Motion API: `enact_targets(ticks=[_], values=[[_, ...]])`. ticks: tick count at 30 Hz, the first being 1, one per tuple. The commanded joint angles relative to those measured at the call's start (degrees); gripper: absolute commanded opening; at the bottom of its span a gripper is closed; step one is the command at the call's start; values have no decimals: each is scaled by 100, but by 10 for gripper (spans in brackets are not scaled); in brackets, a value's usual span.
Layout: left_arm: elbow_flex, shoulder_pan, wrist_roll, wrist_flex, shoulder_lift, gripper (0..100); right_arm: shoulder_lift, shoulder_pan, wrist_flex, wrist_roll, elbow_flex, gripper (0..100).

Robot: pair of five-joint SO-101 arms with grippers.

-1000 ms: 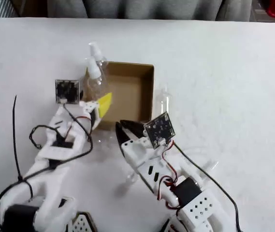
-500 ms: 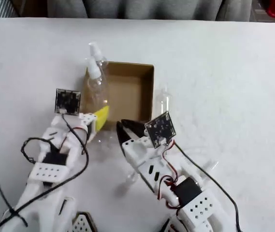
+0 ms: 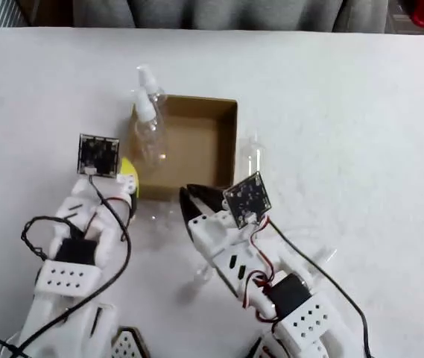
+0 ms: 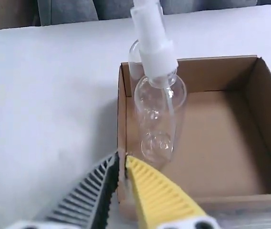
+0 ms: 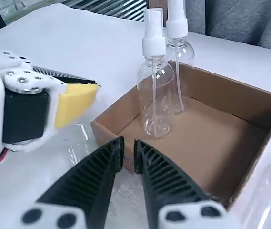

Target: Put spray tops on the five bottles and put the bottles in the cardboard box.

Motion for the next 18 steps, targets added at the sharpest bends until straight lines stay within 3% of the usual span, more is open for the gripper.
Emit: enact_targets(ticks=[1,7,18], values=[[-695,-242,0,308,-127,21,-13,40,31,9,-211,19],[-2084,-699,281,1301,1341,21,-13,40,31,9,-211,19],[-4035,-769,440,941,4857,22,-31,40,31,9,-211,19]])
